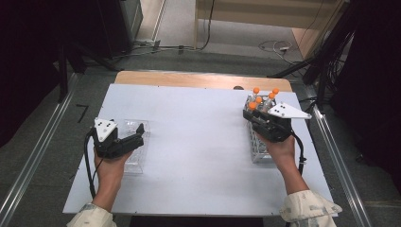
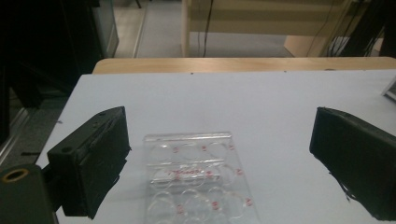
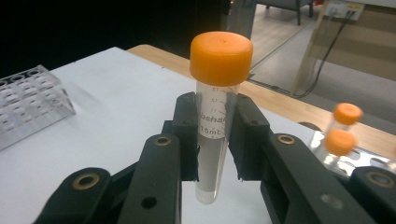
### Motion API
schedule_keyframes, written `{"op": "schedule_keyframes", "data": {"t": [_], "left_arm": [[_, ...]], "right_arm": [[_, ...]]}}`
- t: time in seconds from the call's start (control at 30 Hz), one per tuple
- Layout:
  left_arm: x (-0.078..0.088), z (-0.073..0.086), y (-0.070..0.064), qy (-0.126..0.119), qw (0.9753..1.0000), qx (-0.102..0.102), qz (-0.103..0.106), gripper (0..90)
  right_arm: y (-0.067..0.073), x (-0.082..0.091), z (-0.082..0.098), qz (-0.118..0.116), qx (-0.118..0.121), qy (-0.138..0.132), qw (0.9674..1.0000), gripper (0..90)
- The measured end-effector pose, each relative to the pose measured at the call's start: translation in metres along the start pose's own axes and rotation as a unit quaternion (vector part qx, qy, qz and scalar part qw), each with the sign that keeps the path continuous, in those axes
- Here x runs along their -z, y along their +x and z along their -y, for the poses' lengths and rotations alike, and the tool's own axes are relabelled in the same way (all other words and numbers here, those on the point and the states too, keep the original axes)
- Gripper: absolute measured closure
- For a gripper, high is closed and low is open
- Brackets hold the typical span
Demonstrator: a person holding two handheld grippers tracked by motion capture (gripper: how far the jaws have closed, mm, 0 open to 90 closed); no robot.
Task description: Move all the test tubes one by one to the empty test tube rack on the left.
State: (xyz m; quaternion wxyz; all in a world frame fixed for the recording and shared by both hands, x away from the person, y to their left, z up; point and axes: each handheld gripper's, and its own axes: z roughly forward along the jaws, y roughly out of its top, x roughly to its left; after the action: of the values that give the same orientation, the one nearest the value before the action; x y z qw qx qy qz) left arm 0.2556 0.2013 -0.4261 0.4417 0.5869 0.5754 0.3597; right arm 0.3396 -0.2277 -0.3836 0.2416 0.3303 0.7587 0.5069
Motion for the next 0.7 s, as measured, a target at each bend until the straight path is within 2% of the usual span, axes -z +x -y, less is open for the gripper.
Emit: {"op": "schedule_keyframes", "data": {"t": [0.13,0.47,0.53,0.7], "left_arm": [[-0.002,-0.004,-0.015,-0.008,0.9999,-0.002,0.015,5.2],[-0.005,-0.004,-0.022,-0.008,0.9995,-0.009,0.031,6.1],[-0.007,-0.005,-0.024,-0.007,0.9991,-0.007,0.042,6.1],[-0.010,-0.010,-0.032,-0.006,0.9981,-0.019,0.058,6.7]], "right_arm": [[0.014,-0.012,-0.001,-0.015,0.010,0.008,0.9998,72.0],[0.042,-0.037,0.000,-0.047,0.025,0.027,0.9982,72.0],[0.047,-0.041,0.000,-0.052,0.027,0.029,0.9979,72.0],[0.060,-0.053,0.000,-0.067,0.029,0.031,0.9969,72.0]]}}
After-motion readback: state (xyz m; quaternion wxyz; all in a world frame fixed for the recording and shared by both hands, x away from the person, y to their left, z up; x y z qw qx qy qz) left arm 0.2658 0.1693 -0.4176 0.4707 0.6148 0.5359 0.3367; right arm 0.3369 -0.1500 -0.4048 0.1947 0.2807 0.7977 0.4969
